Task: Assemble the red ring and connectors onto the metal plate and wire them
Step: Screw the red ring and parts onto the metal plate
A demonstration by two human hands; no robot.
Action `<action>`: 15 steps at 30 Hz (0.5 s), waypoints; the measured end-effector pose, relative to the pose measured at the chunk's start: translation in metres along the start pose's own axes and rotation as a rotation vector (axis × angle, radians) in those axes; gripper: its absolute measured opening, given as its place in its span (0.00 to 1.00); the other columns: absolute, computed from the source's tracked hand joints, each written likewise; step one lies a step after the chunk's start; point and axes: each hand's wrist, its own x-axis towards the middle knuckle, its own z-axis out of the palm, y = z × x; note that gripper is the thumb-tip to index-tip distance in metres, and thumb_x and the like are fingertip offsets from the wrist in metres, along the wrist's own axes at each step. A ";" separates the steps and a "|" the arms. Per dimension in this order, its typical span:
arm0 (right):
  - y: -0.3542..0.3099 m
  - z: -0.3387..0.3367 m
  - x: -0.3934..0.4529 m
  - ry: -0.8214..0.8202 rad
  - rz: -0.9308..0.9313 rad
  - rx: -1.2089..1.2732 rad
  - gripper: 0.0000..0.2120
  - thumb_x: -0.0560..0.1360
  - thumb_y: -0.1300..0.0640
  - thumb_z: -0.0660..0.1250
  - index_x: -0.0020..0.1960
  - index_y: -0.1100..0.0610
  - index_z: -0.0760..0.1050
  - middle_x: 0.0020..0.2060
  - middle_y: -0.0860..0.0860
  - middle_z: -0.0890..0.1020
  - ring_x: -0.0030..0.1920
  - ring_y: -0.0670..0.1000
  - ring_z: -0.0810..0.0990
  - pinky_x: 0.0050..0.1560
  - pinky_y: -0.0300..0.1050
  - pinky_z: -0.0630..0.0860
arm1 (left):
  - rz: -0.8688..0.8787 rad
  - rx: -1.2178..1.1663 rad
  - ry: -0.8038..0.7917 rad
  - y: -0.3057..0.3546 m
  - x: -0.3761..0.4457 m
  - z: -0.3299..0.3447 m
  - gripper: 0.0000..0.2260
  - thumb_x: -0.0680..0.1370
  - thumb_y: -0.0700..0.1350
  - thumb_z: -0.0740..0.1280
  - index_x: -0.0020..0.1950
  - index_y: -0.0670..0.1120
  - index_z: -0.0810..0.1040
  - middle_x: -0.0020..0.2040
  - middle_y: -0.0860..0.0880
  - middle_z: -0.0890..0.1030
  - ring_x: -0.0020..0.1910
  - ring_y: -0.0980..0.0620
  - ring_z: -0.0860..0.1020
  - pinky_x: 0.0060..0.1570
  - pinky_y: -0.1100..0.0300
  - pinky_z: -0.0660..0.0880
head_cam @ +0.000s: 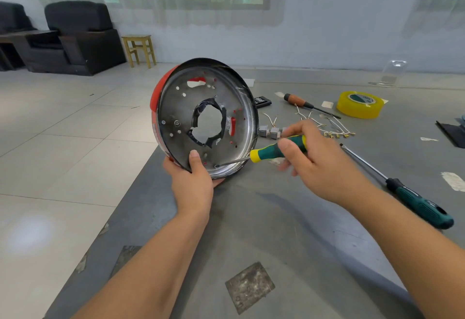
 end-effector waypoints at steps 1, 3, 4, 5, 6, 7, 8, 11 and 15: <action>0.002 -0.006 0.000 -0.101 -0.002 0.028 0.10 0.84 0.49 0.59 0.64 0.45 0.67 0.53 0.42 0.82 0.44 0.41 0.83 0.46 0.38 0.78 | -0.001 -0.001 0.001 -0.001 0.001 0.000 0.13 0.85 0.49 0.65 0.69 0.57 0.66 0.44 0.74 0.79 0.42 0.67 0.83 0.42 0.45 0.86; 0.004 -0.015 -0.002 -0.207 -0.032 0.103 0.15 0.85 0.56 0.59 0.69 0.45 0.66 0.58 0.40 0.78 0.50 0.41 0.82 0.47 0.29 0.74 | 0.008 0.016 0.006 -0.001 0.001 0.001 0.15 0.85 0.49 0.64 0.70 0.54 0.66 0.44 0.73 0.80 0.40 0.68 0.83 0.42 0.45 0.86; 0.004 -0.017 -0.001 -0.206 -0.054 0.129 0.14 0.85 0.58 0.60 0.69 0.47 0.68 0.58 0.40 0.80 0.51 0.40 0.83 0.48 0.27 0.73 | 0.016 0.027 0.005 -0.001 0.000 0.001 0.15 0.85 0.50 0.64 0.71 0.54 0.66 0.44 0.72 0.80 0.39 0.68 0.83 0.42 0.45 0.86; 0.004 -0.016 0.000 -0.185 -0.075 0.126 0.11 0.85 0.57 0.60 0.66 0.49 0.70 0.54 0.41 0.83 0.50 0.39 0.84 0.48 0.26 0.73 | 0.020 0.040 0.005 -0.002 0.000 0.001 0.15 0.85 0.50 0.64 0.70 0.54 0.66 0.45 0.71 0.80 0.39 0.66 0.84 0.43 0.45 0.86; 0.003 -0.015 0.001 -0.151 -0.079 0.102 0.08 0.84 0.54 0.61 0.63 0.49 0.72 0.49 0.42 0.86 0.48 0.38 0.85 0.47 0.27 0.74 | 0.020 0.052 0.005 -0.002 -0.001 0.002 0.14 0.85 0.51 0.65 0.69 0.55 0.66 0.46 0.70 0.79 0.41 0.65 0.84 0.44 0.45 0.86; 0.001 -0.012 0.002 -0.111 -0.065 0.082 0.06 0.84 0.50 0.61 0.58 0.50 0.73 0.43 0.43 0.88 0.45 0.38 0.85 0.45 0.30 0.75 | 0.024 0.067 0.002 -0.002 -0.002 0.002 0.14 0.85 0.52 0.65 0.69 0.56 0.66 0.48 0.69 0.79 0.44 0.62 0.84 0.46 0.44 0.86; -0.001 -0.008 0.005 -0.052 -0.031 0.044 0.09 0.83 0.45 0.61 0.54 0.51 0.73 0.37 0.44 0.87 0.40 0.39 0.86 0.44 0.35 0.77 | 0.037 0.085 -0.006 0.000 -0.005 0.001 0.14 0.84 0.53 0.65 0.68 0.56 0.66 0.50 0.68 0.78 0.49 0.58 0.84 0.49 0.43 0.85; -0.003 0.000 0.011 0.115 0.156 -0.319 0.29 0.79 0.29 0.48 0.45 0.53 0.72 0.30 0.52 0.84 0.35 0.55 0.84 0.45 0.52 0.79 | 0.042 0.110 -0.008 0.005 -0.010 0.001 0.18 0.85 0.53 0.64 0.72 0.53 0.65 0.54 0.65 0.78 0.56 0.49 0.83 0.53 0.41 0.84; 0.006 -0.009 0.006 -0.044 0.121 -0.129 0.20 0.80 0.32 0.50 0.59 0.45 0.68 0.37 0.45 0.86 0.38 0.44 0.84 0.47 0.51 0.80 | 0.010 0.051 0.015 0.007 -0.009 0.002 0.17 0.85 0.50 0.64 0.73 0.53 0.65 0.54 0.66 0.76 0.51 0.59 0.81 0.44 0.45 0.86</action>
